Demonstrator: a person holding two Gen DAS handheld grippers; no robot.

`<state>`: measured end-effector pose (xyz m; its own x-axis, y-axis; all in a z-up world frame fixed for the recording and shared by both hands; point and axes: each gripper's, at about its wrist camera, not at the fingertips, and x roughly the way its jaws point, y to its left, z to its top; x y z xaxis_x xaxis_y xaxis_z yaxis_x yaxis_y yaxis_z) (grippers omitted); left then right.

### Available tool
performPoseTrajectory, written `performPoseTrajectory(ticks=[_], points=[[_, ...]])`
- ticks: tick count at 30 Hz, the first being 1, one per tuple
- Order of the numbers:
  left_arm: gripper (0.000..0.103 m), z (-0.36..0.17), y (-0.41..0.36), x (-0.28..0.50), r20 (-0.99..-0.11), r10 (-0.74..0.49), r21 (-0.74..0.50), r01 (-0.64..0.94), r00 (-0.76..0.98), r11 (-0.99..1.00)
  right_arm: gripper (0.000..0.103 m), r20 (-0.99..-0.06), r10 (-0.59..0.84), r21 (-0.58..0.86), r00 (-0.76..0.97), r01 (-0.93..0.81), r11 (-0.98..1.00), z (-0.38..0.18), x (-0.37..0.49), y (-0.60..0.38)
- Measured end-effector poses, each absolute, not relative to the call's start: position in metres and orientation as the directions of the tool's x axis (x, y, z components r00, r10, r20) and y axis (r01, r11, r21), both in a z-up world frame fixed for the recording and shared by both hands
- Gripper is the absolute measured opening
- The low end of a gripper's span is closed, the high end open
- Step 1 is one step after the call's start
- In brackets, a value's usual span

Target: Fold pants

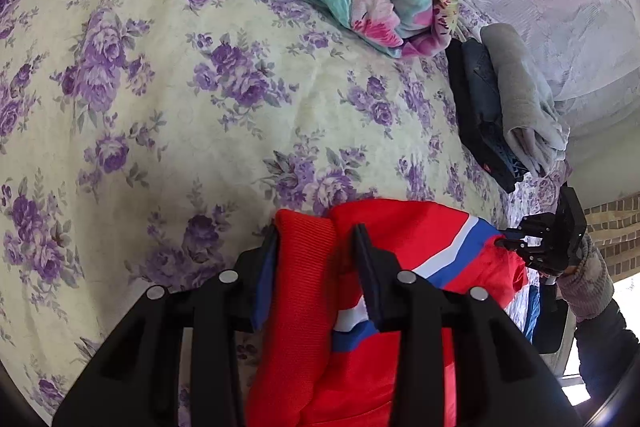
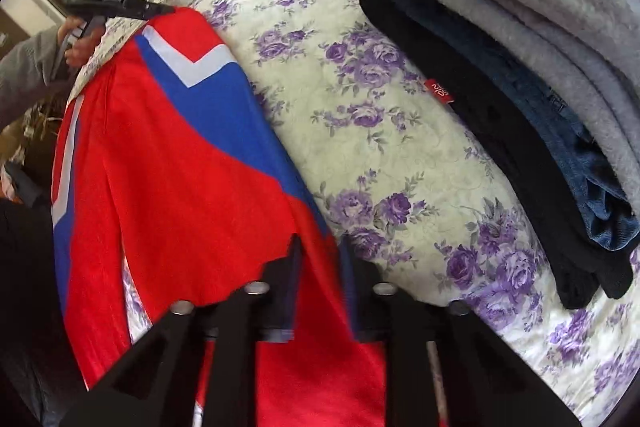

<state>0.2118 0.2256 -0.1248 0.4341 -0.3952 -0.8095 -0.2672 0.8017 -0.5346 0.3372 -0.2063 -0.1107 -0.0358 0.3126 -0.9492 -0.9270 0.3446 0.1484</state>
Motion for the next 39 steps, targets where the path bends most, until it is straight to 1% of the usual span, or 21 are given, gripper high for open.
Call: performPoseTrajectory(ticks=[2,5,10,16,20,24,30,36,37,39], points=[[0.031,-0.118,0.224,0.21,-0.804,-0.393,-0.534,-0.251,0.447,0.807,0.005,-0.947,0.32,0.113,0.012,-0.923,0.367,-0.101,0.329,-0.211],[0.011,-0.105,0.226,0.204,-0.778,-0.402,-0.556,-0.23,0.482,0.799,0.004,-0.943,0.318,0.044,0.097,-0.912,0.408,-0.085,0.309,-0.219],[0.011,-0.083,0.227,0.186,-0.735,-0.418,-0.587,-0.191,0.534,0.787,0.003,-0.928,0.317,-0.028,0.197,-0.884,0.467,-0.056,0.267,-0.223],[0.011,-0.058,0.223,0.156,-0.684,-0.437,-0.617,-0.143,0.584,0.774,0.003,-0.902,0.342,-0.068,0.264,-0.868,0.492,-0.026,0.209,-0.233],[0.011,-0.048,0.223,0.124,-0.651,-0.453,-0.642,-0.123,0.609,0.757,0.003,-0.887,0.355,-0.082,0.295,-0.858,0.508,-0.019,0.163,-0.239],[0.011,-0.048,0.222,0.089,-0.634,-0.467,-0.659,-0.114,0.617,0.744,0.003,-0.882,0.367,-0.069,0.295,-0.851,0.52,-0.023,0.115,-0.249],[0.012,-0.064,0.224,0.04,-0.638,-0.483,-0.679,-0.141,0.6,0.721,0.003,-0.911,0.336,-0.037,0.238,-0.861,0.508,-0.049,0.046,-0.254],[0.011,-0.097,0.234,-0.004,-0.678,-0.468,-0.679,-0.238,0.566,0.695,0.004,-0.932,0.314,0.008,0.181,-0.857,0.515,-0.081,0.005,-0.251],[0.011,-0.102,0.238,-0.013,-0.68,-0.461,-0.684,-0.266,0.57,0.68,0.004,-0.934,0.312,0.017,0.172,-0.854,0.52,-0.086,0.0,-0.251],[0.009,-0.109,0.246,-0.028,-0.653,-0.473,-0.723,-0.302,0.591,0.621,0.004,-0.936,0.311,0.021,0.167,-0.852,0.522,-0.091,-0.006,-0.249]])
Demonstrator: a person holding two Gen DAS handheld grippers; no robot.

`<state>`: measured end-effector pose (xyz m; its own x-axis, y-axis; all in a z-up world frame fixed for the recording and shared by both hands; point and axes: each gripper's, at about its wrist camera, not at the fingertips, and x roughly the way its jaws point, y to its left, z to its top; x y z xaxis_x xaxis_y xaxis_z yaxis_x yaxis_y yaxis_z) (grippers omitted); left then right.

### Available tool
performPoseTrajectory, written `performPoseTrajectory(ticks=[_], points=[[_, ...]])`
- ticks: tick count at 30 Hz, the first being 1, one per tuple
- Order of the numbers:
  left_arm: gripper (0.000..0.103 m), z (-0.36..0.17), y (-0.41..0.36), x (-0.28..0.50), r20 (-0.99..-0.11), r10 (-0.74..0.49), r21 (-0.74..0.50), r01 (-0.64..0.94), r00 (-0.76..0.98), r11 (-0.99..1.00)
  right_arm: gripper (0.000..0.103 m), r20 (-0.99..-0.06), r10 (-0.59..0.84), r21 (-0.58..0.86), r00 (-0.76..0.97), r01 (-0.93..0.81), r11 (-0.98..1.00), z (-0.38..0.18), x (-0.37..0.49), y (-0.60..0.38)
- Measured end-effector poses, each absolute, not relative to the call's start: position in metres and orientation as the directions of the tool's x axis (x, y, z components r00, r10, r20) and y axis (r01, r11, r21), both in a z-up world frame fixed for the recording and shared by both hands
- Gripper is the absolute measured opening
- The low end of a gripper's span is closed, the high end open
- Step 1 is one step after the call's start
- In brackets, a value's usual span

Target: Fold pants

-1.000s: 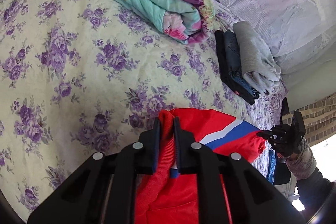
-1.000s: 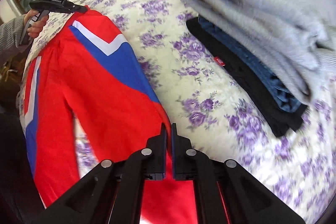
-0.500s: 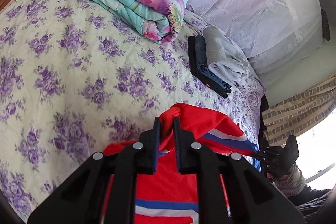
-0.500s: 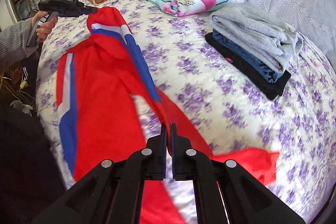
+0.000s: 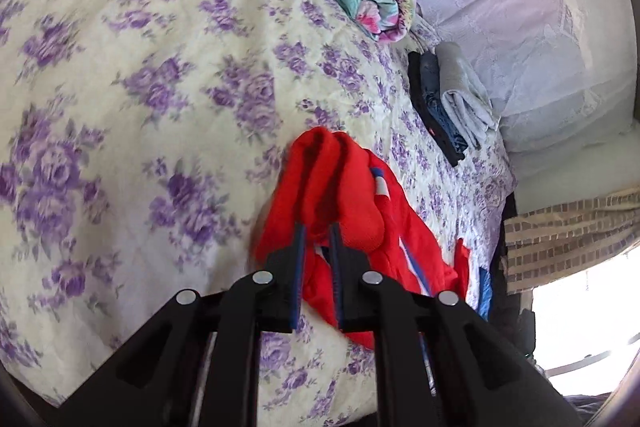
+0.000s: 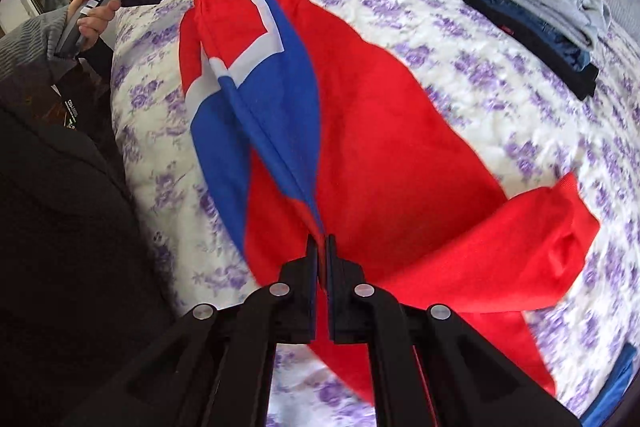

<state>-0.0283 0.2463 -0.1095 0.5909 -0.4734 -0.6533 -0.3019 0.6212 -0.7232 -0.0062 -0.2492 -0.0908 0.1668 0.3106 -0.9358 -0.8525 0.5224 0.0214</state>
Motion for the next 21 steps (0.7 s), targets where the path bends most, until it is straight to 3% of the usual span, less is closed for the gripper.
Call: performPoseTrajectory(ticks=[6,8,10,12,15,17,19,21], points=[[0.011,-0.107,0.238,-0.049,-0.553,-0.534,-0.817,-0.293,0.639,0.497,0.004,-0.932,0.319,0.027,0.174,-0.843,0.538,-0.09,-0.013,-0.246],[0.021,-0.108,0.232,-0.043,-0.53,-0.547,-0.837,-0.298,0.648,0.459,0.004,-0.93,0.322,0.03,0.175,-0.84,0.542,-0.09,-0.011,-0.248],[0.038,-0.109,0.227,-0.034,-0.525,-0.549,-0.843,-0.309,0.651,0.44,0.004,-0.929,0.323,0.026,0.18,-0.84,0.542,-0.088,-0.011,-0.249],[0.044,-0.111,0.222,-0.023,-0.562,-0.535,-0.82,-0.342,0.631,0.459,0.004,-0.928,0.326,0.028,0.181,-0.838,0.545,-0.086,-0.011,-0.249],[0.043,-0.124,0.219,-0.011,-0.596,-0.538,-0.802,-0.398,0.596,0.446,0.004,-0.925,0.33,0.023,0.191,-0.837,0.547,-0.084,-0.012,-0.249],[0.035,-0.126,0.22,-0.008,-0.611,-0.528,-0.79,-0.415,0.59,0.451,0.004,-0.922,0.333,0.02,0.198,-0.834,0.551,-0.082,-0.012,-0.249],[0.017,-0.12,0.222,-0.006,-0.617,-0.508,-0.783,-0.402,0.601,0.475,0.004,-0.919,0.338,0.018,0.205,-0.832,0.554,-0.079,-0.013,-0.249],[0.014,-0.108,0.225,-0.008,-0.594,-0.501,-0.796,-0.37,0.63,0.479,0.004,-0.915,0.345,0.019,0.211,-0.83,0.558,-0.075,-0.014,-0.25]])
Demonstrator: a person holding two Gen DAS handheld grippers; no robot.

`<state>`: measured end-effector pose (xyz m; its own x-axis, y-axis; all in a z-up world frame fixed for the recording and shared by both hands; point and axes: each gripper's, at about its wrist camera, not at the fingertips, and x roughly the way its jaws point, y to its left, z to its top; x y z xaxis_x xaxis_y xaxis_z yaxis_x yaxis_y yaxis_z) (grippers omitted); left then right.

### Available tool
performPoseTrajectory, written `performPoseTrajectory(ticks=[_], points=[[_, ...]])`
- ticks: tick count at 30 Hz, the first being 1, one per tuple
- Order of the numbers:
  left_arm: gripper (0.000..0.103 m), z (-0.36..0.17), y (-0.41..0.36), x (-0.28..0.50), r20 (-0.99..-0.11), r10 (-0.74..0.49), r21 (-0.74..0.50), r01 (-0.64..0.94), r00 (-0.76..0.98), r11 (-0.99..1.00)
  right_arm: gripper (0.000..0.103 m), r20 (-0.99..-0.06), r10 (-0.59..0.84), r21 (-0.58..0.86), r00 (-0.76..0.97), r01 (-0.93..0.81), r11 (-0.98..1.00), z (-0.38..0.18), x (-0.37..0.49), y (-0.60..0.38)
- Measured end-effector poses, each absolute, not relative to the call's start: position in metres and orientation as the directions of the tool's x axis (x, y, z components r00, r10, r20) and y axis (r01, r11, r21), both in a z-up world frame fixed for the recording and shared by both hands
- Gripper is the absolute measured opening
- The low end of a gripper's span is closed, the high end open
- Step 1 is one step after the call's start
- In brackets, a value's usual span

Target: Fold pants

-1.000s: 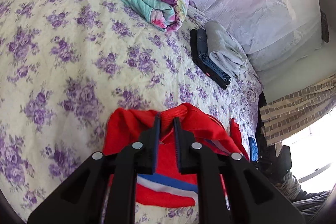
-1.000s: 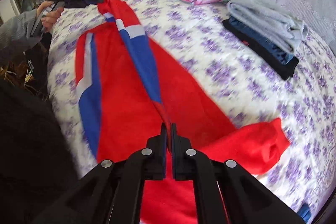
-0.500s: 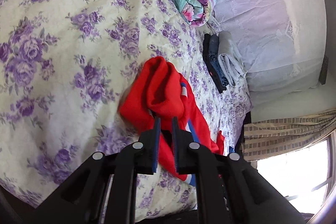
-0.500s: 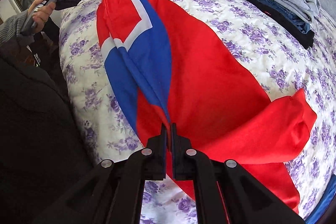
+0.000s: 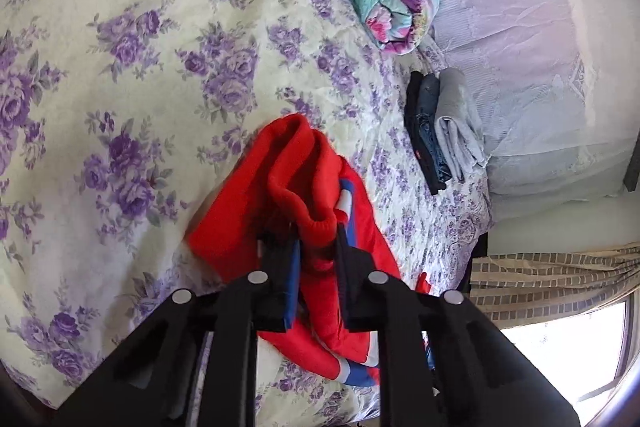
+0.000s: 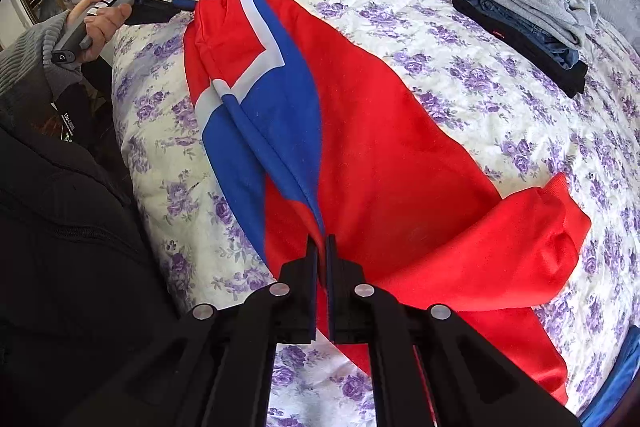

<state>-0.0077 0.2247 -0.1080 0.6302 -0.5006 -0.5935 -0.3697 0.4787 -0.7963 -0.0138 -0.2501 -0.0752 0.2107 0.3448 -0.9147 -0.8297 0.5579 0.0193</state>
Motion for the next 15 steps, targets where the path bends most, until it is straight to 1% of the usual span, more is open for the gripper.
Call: performPoseTrajectory(ticks=[3,5,7,8,9,10,11,13,15], points=[[0.014,-0.091,0.226,-0.014,-0.58,-0.484,-0.793,-0.317,0.655,0.521,0.004,-0.913,0.353,0.025,0.204,-0.836,0.549,-0.07,-0.02,-0.249],[0.014,-0.092,0.226,-0.017,-0.602,-0.474,-0.77,-0.31,0.642,0.557,0.004,-0.92,0.348,0.039,0.183,-0.838,0.545,-0.074,-0.024,-0.248],[0.014,-0.111,0.229,-0.02,-0.653,-0.456,-0.733,-0.355,0.604,0.58,0.004,-0.927,0.344,0.07,0.148,-0.834,0.547,-0.086,-0.029,-0.246],[0.014,-0.13,0.232,-0.023,-0.671,-0.462,-0.729,-0.402,0.58,0.554,0.004,-0.931,0.339,0.08,0.134,-0.833,0.548,-0.093,-0.031,-0.244],[0.014,-0.143,0.235,-0.026,-0.66,-0.478,-0.746,-0.431,0.58,0.508,0.004,-0.936,0.33,0.083,0.125,-0.83,0.551,-0.101,-0.032,-0.243],[0.014,-0.155,0.24,-0.033,-0.615,-0.499,-0.787,-0.44,0.61,0.432,0.004,-0.939,0.321,0.084,0.121,-0.826,0.558,-0.108,-0.032,-0.241],[0.014,-0.159,0.243,-0.036,-0.591,-0.507,-0.806,-0.442,0.627,0.393,0.004,-0.94,0.319,0.088,0.119,-0.819,0.567,-0.112,-0.032,-0.24],[0.017,-0.154,0.243,-0.04,-0.592,-0.499,-0.806,-0.445,0.633,0.391,0.004,-0.939,0.327,0.113,0.109,-0.799,0.591,-0.117,-0.028,-0.241],[0.018,-0.138,0.242,-0.044,-0.621,-0.459,-0.779,-0.441,0.635,0.445,0.004,-0.935,0.339,0.134,0.101,-0.785,0.605,-0.119,-0.026,-0.243]])
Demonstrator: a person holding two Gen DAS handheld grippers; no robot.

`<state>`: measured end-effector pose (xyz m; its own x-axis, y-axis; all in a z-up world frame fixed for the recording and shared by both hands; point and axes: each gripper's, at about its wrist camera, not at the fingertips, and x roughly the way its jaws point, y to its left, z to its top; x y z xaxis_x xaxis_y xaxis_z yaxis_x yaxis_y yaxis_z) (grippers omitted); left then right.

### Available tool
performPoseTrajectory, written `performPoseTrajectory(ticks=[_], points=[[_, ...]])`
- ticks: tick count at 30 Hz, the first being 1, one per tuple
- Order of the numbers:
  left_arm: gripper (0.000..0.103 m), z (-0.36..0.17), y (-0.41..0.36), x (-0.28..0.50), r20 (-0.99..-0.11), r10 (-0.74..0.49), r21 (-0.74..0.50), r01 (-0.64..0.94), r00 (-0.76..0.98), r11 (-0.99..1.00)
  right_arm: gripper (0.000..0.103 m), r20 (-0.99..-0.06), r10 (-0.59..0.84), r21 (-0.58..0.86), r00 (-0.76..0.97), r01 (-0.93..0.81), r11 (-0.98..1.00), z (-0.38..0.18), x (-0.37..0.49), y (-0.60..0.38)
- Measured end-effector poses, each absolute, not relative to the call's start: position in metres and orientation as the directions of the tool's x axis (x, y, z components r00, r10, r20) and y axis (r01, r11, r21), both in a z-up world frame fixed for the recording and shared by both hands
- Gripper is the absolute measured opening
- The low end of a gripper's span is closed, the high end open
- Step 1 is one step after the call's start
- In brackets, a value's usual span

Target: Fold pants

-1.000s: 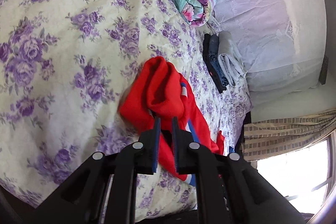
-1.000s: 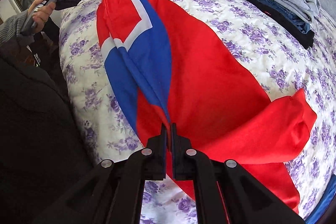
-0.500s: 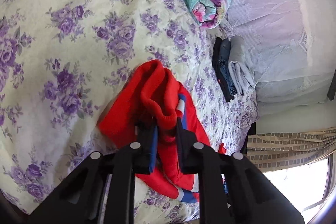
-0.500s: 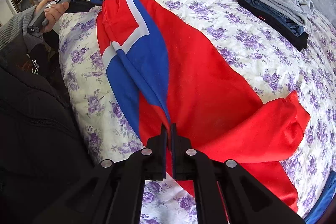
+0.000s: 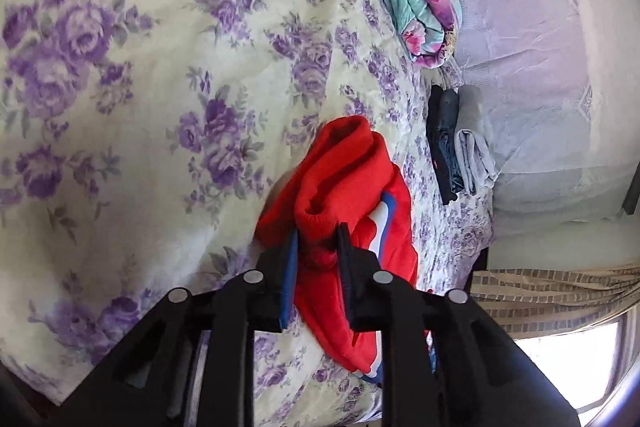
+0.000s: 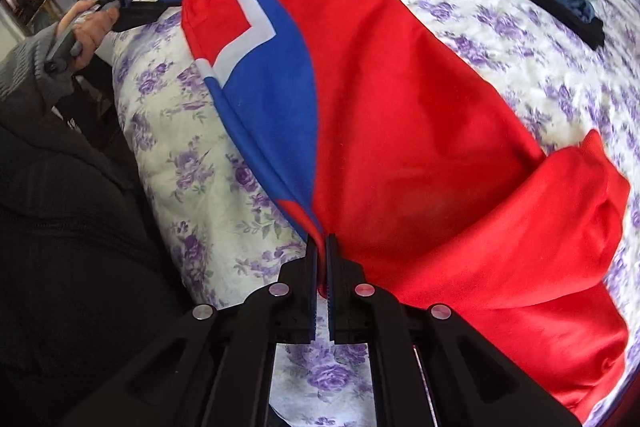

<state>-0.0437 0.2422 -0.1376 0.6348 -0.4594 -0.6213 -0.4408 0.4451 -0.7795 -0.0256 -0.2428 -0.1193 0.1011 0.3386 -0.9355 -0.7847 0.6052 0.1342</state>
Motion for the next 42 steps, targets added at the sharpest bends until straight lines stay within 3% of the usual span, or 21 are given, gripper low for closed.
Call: performPoseTrajectory(ticks=[5,7,8,11,14,15,17,19,22,24,27,32,36,38,42], points=[[0.02,-0.078,0.231,-0.049,-0.612,-0.392,-0.743,-0.331,0.686,0.581,0.007,-0.93,0.356,0.168,0.095,-0.75,0.64,-0.126,-0.023,-0.245],[0.04,-0.067,0.208,-0.035,-0.609,-0.467,-0.741,-0.251,0.641,0.623,0.01,-0.926,0.368,0.19,0.084,-0.739,0.646,-0.127,-0.022,-0.247],[0.042,-0.066,0.195,-0.028,-0.617,-0.493,-0.735,-0.226,0.614,0.64,0.013,-0.923,0.379,0.207,0.073,-0.733,0.647,-0.125,-0.021,-0.247],[0.044,-0.08,0.146,-0.013,-0.649,-0.564,-0.717,-0.161,0.511,0.679,0.027,-0.895,0.442,0.282,0.064,-0.686,0.671,-0.106,-0.017,-0.257],[0.044,-0.106,0.11,-0.005,-0.696,-0.573,-0.683,-0.154,0.432,0.714,0.041,-0.822,0.535,0.335,0.196,-0.594,0.732,-0.065,-0.004,-0.279],[0.045,-0.118,0.101,-0.004,-0.726,-0.56,-0.657,-0.162,0.399,0.736,0.053,-0.818,0.495,0.294,0.293,-0.526,0.798,-0.053,0.006,-0.288],[0.046,-0.135,0.092,-0.011,-0.761,-0.526,-0.618,-0.181,0.38,0.765,0.064,-0.833,0.329,0.184,0.444,-0.339,0.923,-0.045,0.028,-0.302],[0.047,-0.144,0.094,-0.015,-0.74,-0.539,-0.645,-0.198,0.402,0.738,0.064,-0.856,0.198,0.143,0.477,-0.15,0.978,-0.052,0.056,-0.312],[0.054,-0.15,0.099,-0.015,-0.697,-0.59,-0.7,-0.207,0.407,0.684,0.064,-0.872,0.167,0.175,0.461,-0.025,0.984,-0.069,0.09,-0.313],[0.058,-0.152,0.098,-0.012,-0.692,-0.602,-0.706,-0.198,0.398,0.68,0.062,-0.885,0.131,0.138,0.447,-0.018,0.99,-0.08,0.106,-0.301],[0.067,-0.149,0.094,-0.008,-0.697,-0.608,-0.696,-0.154,0.38,0.702,0.047,-0.91,0.032,0.026,0.413,-0.02,0.999,-0.097,0.118,-0.29],[0.072,-0.149,0.094,-0.002,-0.688,-0.633,-0.704,-0.115,0.354,0.701,0.042,-0.897,-0.145,-0.196,0.417,-0.082,0.977,-0.113,0.106,-0.272],[0.078,-0.15,0.094,0.002,-0.677,-0.654,-0.718,-0.105,0.339,0.688,0.024,-0.87,-0.207,-0.295,0.447,-0.135,0.946,-0.12,0.095,-0.268],[0.083,-0.15,0.09,0.004,-0.676,-0.658,-0.717,-0.093,0.331,0.69,0.011,-0.871,-0.15,-0.232,0.467,-0.123,0.965,-0.113,0.091,-0.279],[0.089,-0.147,0.083,0.008,-0.69,-0.65,-0.704,-0.083,0.32,0.706,0.008,-0.844,0.081,0.127,0.53,0.05,0.991,-0.082,0.079,-0.343]])
